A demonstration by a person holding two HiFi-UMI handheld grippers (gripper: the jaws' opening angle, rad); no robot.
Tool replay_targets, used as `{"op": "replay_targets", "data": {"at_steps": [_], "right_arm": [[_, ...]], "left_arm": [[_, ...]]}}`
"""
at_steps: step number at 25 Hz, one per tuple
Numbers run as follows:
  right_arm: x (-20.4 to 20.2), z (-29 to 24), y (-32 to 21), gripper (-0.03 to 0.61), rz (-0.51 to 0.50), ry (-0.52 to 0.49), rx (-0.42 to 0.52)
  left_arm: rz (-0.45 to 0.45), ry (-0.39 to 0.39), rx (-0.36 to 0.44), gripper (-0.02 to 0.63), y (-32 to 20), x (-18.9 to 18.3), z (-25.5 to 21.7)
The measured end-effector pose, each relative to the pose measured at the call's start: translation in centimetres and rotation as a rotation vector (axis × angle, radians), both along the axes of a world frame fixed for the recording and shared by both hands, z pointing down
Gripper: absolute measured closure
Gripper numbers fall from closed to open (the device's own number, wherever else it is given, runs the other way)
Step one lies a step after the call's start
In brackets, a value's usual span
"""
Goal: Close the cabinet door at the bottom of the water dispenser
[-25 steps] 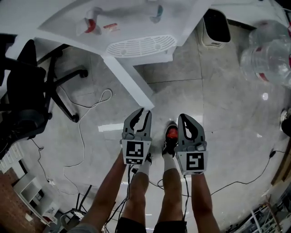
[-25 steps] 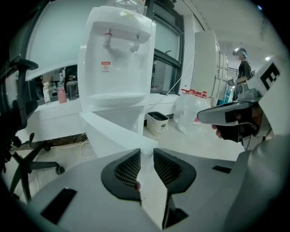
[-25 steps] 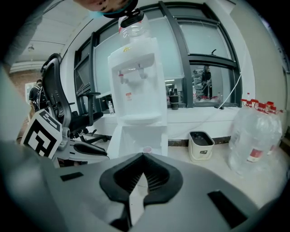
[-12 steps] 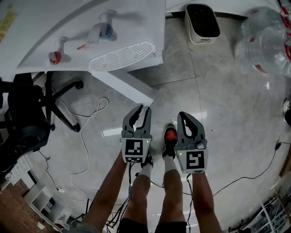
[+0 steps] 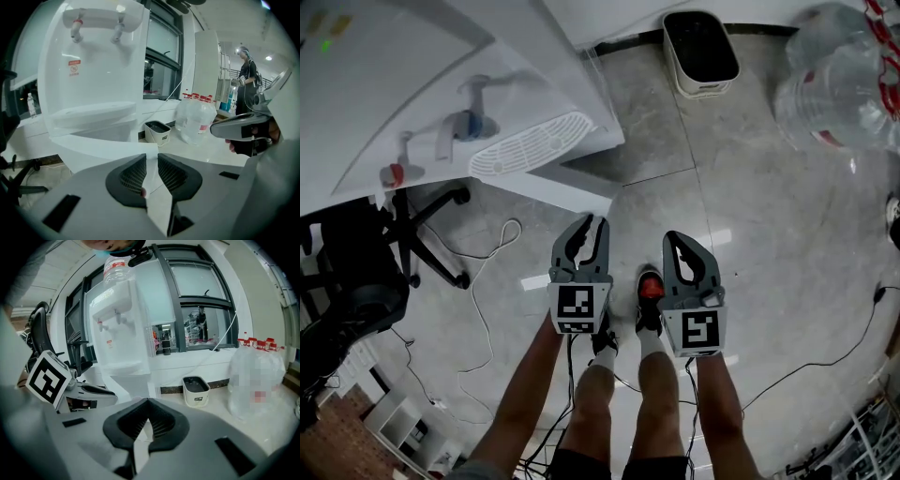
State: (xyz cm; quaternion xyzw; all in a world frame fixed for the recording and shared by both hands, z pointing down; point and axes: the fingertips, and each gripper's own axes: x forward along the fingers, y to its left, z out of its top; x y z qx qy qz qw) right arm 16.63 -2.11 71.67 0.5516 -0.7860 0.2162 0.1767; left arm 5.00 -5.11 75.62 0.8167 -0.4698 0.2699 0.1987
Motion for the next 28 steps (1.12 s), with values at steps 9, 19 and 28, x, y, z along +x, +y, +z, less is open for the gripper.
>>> {"op": "replay_targets", "data": {"at_steps": [9, 19, 28], "right_arm": [[1.6, 0.1, -2.7, 0.561, 0.029, -0.013, 0.022], [3.6, 0.6, -4.6, 0.561, 0.051, -0.016, 0.026], [4.5, 0.8, -6.1, 0.561, 0.067, -0.021, 0.036]], "left_arm": [[0.018, -0.018, 0.019, 0.522, -3.0, 1.6, 0.1], [0.006, -0.019, 0.046, 0.523, -6.1, 2.7, 0.1], [0.018, -0.038, 0.064, 0.523, -8.0, 3.4, 0.2]]}}
